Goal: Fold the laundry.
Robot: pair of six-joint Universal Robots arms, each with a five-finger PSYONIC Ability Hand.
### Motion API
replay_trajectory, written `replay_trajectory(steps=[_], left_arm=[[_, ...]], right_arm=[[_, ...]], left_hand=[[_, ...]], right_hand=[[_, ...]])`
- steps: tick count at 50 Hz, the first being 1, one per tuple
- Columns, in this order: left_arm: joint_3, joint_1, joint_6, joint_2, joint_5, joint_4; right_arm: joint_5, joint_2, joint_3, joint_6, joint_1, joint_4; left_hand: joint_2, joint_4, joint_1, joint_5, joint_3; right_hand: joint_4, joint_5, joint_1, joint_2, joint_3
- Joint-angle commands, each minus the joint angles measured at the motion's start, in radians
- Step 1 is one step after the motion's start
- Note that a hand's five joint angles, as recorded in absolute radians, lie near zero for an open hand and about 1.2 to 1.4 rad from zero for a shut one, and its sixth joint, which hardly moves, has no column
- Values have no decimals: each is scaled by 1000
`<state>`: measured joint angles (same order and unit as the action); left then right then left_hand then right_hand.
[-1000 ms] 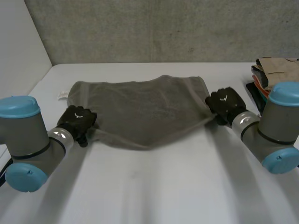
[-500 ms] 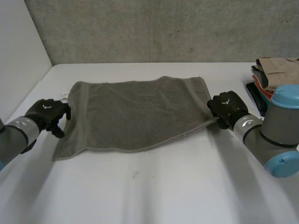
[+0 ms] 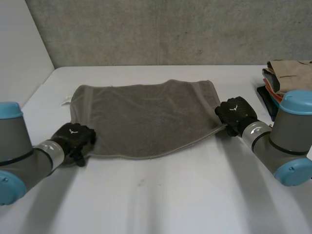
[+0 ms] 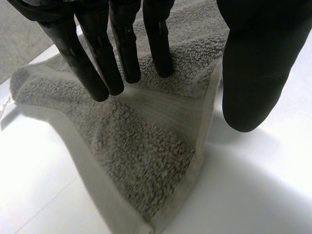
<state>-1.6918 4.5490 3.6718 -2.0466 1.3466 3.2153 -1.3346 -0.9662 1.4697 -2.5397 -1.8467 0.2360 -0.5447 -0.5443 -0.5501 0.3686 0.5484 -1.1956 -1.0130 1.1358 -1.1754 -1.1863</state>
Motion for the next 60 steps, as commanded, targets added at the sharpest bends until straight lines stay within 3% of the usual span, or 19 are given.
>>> replay_trajectory(steps=[1, 5, 8, 9, 10, 17, 21, 26, 30, 36, 43, 50, 60], left_arm=[[40, -48, -6, -37, 54, 15], [58, -59, -7, -53, 75, 23], [70, -62, -6, -69, 81, 47], [72, -62, -3, -72, 85, 54], [75, -65, -1, -79, 86, 66], [52, -67, 23, -40, 131, 41], [-8, -71, 82, 58, 150, -54], [-86, -74, 215, 198, 183, -294], [-111, -77, 269, 229, 200, -431], [-77, -114, 287, 223, 216, -471], [136, -133, 289, 102, 269, -217], [482, -150, 303, -144, 204, 14], [931, -186, 300, -492, 272, -91]], right_arm=[[0, -2, 1, -1, 6, -1], [0, -3, 1, -1, 7, -1], [0, -6, 4, -2, 7, -1], [0, -6, 6, -1, 7, -1], [-2, -8, 7, -1, 7, -1], [2, -46, 20, 19, 9, -92], [5, -98, 21, 151, 26, -268], [5, -153, 75, 445, 66, -658], [2, -177, 115, 579, 72, -811], [2, -172, 55, 515, 69, -712], [-24, -57, -98, 369, 37, -571], [-98, 95, -281, 246, 15, -328], [-101, 305, -483, 268, 7, -24]], left_hand=[[-153, -153, -148, 155, 149], [-267, -268, -262, 269, 264], [-481, -482, -476, 483, 478], [-581, -581, -575, 582, 577], [-849, -849, -843, 850, 845], [-852, -852, -846, 853, 848], [-852, -852, -846, 853, 848], [-852, -852, -846, 853, 848], [-852, -852, -846, 853, 848], [-852, -852, -846, 853, 848], [-852, -852, -846, 853, 848], [-852, -852, -846, 853, 848], [-852, -852, -846, 853, 848]], right_hand=[[-201, -209, 260, -221, -210], [-201, -209, 260, -221, -210], [-201, -209, 260, -221, -210], [-201, -209, 260, -221, -210], [-201, -209, 260, -221, -210], [-201, -209, 260, -221, -210], [-201, -209, 260, -221, -210], [-201, -209, 260, -221, -210], [-201, -209, 260, -221, -210], [-201, -209, 260, -221, -210], [-201, -209, 260, -221, -210], [-201, -209, 260, -221, -210], [-201, -209, 260, -221, -210]])
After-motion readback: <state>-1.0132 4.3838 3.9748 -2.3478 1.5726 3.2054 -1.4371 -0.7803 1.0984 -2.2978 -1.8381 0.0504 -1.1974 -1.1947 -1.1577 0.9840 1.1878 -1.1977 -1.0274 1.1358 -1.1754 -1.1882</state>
